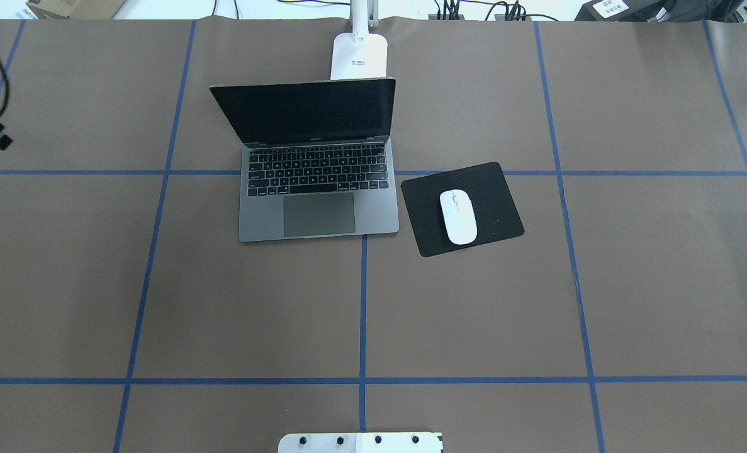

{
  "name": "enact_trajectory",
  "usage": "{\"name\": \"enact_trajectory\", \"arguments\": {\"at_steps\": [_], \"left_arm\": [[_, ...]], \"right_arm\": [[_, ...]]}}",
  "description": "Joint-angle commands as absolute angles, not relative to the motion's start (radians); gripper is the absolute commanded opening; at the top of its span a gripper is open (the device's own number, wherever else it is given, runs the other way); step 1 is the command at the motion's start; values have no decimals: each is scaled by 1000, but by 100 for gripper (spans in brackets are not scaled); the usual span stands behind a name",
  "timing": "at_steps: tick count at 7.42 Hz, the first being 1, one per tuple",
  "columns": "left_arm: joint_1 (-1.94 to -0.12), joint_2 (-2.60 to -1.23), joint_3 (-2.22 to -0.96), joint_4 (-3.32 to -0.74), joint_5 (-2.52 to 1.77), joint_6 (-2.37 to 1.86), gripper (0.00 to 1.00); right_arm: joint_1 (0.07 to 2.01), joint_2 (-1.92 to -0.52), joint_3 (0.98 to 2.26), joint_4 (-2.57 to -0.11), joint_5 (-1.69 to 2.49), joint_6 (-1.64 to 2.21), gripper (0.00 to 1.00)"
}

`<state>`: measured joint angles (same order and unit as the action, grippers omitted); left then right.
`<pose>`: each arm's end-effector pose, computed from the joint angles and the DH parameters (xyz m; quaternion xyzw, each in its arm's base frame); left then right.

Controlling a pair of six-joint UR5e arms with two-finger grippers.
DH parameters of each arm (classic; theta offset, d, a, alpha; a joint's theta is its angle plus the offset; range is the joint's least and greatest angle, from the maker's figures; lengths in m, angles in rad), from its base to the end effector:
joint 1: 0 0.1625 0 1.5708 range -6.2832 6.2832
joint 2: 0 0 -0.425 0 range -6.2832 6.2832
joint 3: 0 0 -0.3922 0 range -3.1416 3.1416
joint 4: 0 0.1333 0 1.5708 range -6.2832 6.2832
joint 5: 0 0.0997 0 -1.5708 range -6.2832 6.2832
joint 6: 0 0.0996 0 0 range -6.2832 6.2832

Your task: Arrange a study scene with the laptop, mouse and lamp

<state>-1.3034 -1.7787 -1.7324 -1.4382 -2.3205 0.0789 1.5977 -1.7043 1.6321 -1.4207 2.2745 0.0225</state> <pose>0.0868 -0.5646 0.4842 0.0753 0.3723 0.2018 0.9028 0.0807 -0.4379 0.6800 0.0373 -0.3443 0.0098 0.9381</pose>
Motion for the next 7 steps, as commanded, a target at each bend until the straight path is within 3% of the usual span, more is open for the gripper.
{"name": "enact_trajectory", "arguments": {"at_steps": [1,3,5,7], "left_arm": [[-1495,-1663,-1665,-1422,-2324,303,100],[-1636,-1586,-1602,-1433,-2327,482,100],[-1715,-1548,-1487,-1459,-2281,532,100],[-1736,-1542,-1514,-1508,-2286,517,100]], "right_arm": [[1618,-1710,1718,-1427,2281,105,100],[1617,-1697,1823,-1556,2283,120,100],[1614,-1697,1836,-1572,2278,120,100],[1611,-1697,1836,-1572,2278,121,100]]}}
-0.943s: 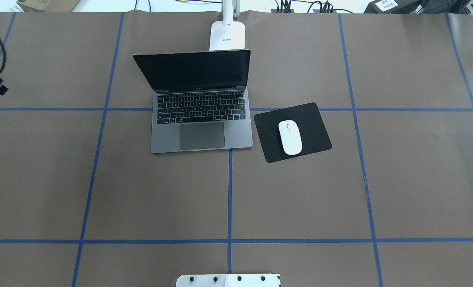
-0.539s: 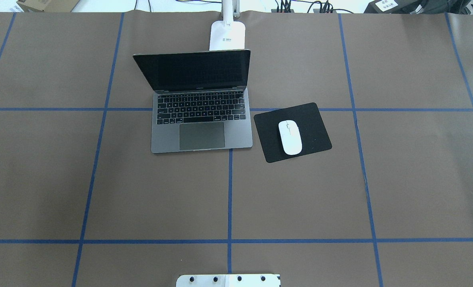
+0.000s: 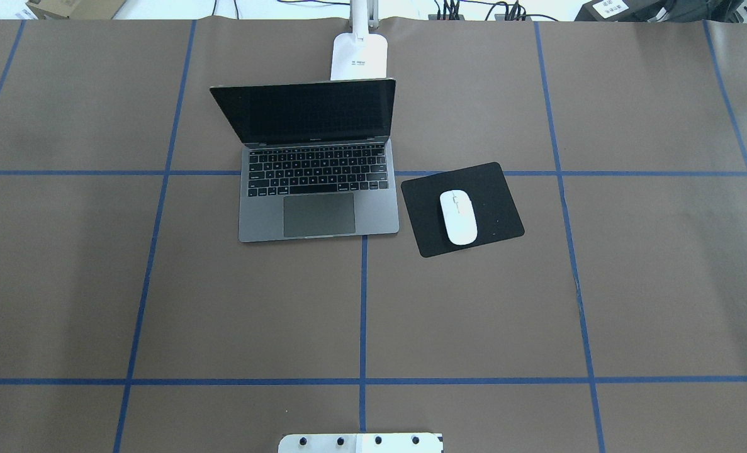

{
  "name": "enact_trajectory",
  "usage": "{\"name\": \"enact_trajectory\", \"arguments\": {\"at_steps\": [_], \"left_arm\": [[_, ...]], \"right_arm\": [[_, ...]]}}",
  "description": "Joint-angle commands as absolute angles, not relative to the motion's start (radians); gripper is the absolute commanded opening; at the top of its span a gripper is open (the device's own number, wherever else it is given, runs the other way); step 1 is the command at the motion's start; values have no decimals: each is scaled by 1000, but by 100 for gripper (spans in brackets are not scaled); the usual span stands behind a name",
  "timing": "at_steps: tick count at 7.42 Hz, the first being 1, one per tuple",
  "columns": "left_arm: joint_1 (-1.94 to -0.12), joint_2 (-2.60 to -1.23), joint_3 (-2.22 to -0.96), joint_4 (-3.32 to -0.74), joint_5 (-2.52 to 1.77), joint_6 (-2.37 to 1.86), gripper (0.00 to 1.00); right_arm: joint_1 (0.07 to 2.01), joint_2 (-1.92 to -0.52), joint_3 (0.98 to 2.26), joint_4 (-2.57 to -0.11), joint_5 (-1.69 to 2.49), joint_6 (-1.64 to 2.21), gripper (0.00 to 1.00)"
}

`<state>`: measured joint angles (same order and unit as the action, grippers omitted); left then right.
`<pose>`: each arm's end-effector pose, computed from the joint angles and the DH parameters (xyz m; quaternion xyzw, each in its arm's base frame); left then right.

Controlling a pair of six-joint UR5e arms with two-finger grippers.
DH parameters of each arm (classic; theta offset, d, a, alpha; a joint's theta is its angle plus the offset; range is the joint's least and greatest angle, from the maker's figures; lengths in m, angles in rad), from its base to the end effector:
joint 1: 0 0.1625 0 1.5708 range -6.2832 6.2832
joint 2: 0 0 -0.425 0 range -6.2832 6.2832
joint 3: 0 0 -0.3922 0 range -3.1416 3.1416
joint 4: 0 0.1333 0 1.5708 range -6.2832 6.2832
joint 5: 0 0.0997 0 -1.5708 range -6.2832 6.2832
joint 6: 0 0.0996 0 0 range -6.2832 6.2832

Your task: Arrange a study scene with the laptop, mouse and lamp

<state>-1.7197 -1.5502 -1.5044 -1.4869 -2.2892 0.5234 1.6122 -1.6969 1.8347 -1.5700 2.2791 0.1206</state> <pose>-0.1363 -0.4522 0.7123 0.0401 0.3570 0.1442 0.9220 0.0868 -0.4410 0.5914 0.0512 -0.3483 0.0518 0.9346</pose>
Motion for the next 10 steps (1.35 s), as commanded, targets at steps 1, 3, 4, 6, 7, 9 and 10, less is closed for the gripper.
{"name": "enact_trajectory", "arguments": {"at_steps": [1,3,4,6,7,9,10], "left_arm": [[-1736,-1540,-1555,-1509,-2286,370,100],[-1733,-1509,-1630,-1519,-2289,250,100],[-1732,-1512,-1641,-1522,-2289,185,100],[-1730,-1511,-1641,-1581,-2310,103,100],[-1732,-1509,-1635,-1583,-2351,107,100],[-1732,-1511,-1634,-1586,-2391,110,100],[-1732,-1509,-1634,-1591,-2391,110,100]], "right_arm": [[1609,-1697,1833,-1572,2276,120,100],[1598,-1697,1818,-1571,2275,120,100],[1595,-1697,1818,-1571,2275,120,100],[1595,-1697,1818,-1571,2276,120,100],[1595,-1697,1818,-1571,2275,118,100],[1597,-1698,1818,-1566,2275,107,100],[1595,-1698,1813,-1566,2275,107,100]]}}
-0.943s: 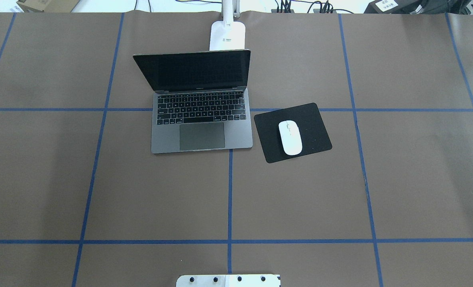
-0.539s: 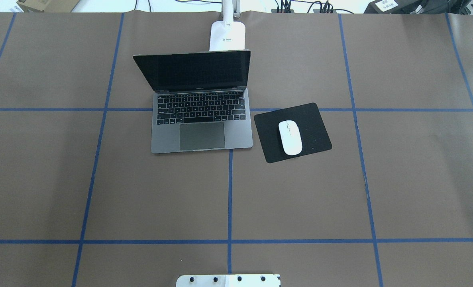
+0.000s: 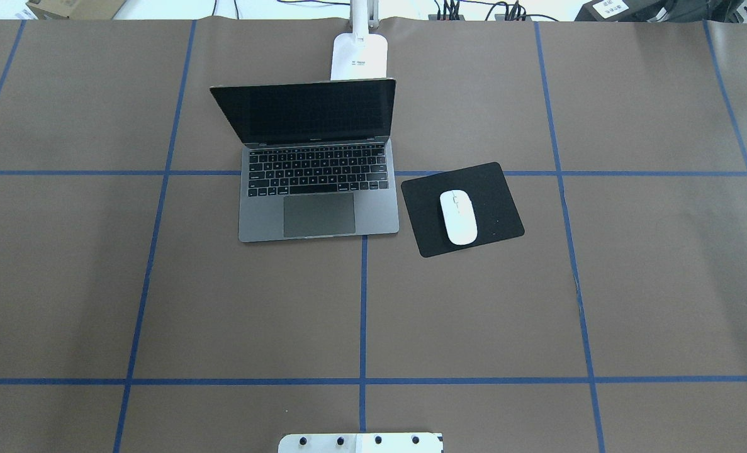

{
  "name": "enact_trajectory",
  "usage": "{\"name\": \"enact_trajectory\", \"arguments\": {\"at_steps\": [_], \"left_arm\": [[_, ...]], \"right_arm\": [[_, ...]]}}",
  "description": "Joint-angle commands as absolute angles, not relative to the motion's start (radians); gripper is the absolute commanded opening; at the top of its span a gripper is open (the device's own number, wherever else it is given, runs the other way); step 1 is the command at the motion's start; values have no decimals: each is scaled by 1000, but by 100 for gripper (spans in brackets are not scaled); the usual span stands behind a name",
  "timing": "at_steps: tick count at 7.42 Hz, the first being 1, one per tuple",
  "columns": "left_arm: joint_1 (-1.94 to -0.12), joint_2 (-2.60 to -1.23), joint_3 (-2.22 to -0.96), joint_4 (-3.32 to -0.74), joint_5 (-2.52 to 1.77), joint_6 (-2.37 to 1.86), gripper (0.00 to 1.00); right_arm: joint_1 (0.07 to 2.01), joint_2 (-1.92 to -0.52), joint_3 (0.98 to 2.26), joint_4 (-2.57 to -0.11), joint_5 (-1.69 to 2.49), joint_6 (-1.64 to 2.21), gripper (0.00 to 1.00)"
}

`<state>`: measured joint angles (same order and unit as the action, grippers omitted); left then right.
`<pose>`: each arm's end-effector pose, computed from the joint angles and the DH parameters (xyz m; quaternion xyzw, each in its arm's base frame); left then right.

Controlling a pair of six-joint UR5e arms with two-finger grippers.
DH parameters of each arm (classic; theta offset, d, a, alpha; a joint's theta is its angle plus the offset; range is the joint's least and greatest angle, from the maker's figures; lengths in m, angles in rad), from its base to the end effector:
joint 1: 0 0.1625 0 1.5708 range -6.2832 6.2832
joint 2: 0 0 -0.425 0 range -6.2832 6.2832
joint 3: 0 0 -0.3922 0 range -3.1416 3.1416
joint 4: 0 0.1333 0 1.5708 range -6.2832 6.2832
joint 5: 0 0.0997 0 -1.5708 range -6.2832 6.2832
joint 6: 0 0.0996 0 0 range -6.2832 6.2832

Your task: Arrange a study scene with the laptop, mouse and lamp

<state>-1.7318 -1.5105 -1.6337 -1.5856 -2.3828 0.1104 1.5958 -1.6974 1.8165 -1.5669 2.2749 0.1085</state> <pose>-0.1352 -0.4516 0.6525 0.0613 0.3902 -0.0198 0.9185 0.0799 -0.4422 0.6006 0.0433 -0.3463 0.0413 0.9362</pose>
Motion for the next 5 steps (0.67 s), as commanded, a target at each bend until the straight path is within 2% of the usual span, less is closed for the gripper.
{"name": "enact_trajectory", "arguments": {"at_steps": [1,5], "left_arm": [[-1732,-1509,-1638,-1591,-2391,110,100],[-1730,-1497,-1635,-1621,-2390,110,100]], "right_arm": [[1597,-1700,1810,-1565,2275,106,100],[1595,-1707,1767,-1566,2278,109,100]]}}
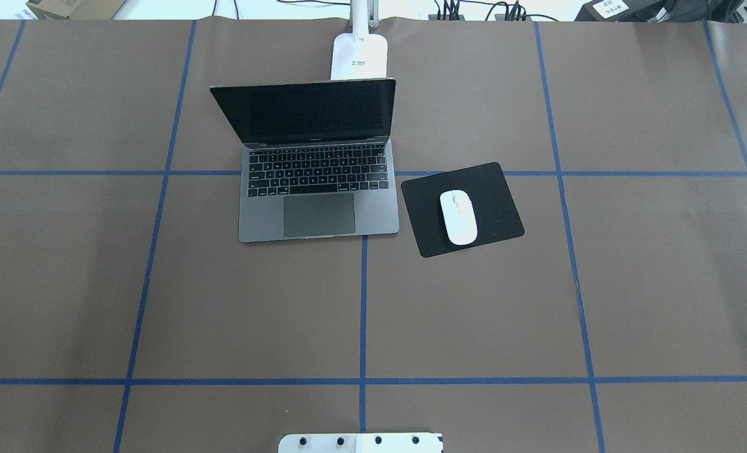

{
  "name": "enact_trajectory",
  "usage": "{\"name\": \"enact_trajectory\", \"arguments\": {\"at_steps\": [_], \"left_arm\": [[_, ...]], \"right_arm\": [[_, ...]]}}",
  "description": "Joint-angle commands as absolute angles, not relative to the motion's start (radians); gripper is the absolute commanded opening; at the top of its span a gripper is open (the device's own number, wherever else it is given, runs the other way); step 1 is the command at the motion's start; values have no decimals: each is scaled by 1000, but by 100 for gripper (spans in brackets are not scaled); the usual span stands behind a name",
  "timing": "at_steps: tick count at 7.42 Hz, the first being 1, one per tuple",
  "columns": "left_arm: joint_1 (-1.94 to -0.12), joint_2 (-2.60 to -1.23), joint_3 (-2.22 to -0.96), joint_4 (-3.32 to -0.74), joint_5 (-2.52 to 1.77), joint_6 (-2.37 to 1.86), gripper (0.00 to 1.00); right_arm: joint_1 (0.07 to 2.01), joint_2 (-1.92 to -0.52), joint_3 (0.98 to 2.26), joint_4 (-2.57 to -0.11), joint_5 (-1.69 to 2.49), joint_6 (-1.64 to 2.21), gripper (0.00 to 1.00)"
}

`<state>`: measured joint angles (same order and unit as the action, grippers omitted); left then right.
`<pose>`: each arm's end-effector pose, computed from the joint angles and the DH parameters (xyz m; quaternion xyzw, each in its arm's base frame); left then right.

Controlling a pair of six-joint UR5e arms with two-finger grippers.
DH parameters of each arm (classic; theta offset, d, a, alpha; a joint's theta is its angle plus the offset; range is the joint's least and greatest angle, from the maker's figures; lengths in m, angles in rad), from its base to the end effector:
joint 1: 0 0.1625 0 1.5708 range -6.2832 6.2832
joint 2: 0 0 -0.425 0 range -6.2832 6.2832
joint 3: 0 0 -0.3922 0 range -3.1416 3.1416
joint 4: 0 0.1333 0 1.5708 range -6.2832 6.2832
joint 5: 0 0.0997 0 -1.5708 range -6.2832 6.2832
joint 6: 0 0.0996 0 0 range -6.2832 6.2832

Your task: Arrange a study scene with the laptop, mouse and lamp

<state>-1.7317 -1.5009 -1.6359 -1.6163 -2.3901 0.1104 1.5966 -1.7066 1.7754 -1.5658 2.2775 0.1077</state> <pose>-0.1342 -0.4492 0.6522 0.0723 0.3920 -0.0150 0.9170 0.0799 -0.4368 0.6248 0.0204 -0.3469 0.0498 0.9363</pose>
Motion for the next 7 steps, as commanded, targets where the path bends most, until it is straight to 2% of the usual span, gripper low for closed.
{"name": "enact_trajectory", "arguments": {"at_steps": [1,7], "left_arm": [[-1730,-1497,-1635,-1621,-2390,110,100],[-1730,-1486,-1637,-1621,-2391,110,100]], "right_arm": [[1595,-1707,1769,-1565,2278,109,100],[1595,-1703,1769,-1566,2279,109,100]]}}
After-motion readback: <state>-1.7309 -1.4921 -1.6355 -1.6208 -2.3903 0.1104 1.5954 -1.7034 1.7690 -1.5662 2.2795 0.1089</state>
